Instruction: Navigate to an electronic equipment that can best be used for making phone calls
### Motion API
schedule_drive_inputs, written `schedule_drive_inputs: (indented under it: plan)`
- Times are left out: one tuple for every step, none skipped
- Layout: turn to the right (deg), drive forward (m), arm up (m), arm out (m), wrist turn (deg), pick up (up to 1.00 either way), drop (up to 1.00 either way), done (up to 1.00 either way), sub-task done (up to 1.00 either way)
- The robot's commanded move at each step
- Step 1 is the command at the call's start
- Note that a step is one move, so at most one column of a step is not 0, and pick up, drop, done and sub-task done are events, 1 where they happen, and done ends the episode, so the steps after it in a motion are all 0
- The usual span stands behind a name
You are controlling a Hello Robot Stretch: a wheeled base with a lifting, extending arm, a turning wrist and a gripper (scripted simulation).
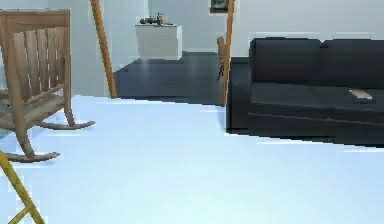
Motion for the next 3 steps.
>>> schedule_drive_inputs:
  plan:
    - [0.0,0.80,0.00,0.00,0.0,0.00,0.00,0.00,0.00]
    - [-6.0,0.00,0.00,0.00,0.0,0.00,0.00,0.00,0.00]
    - [-3.0,0.00,0.00,0.00,0.0,0.00,0.00,0.00,0.00]
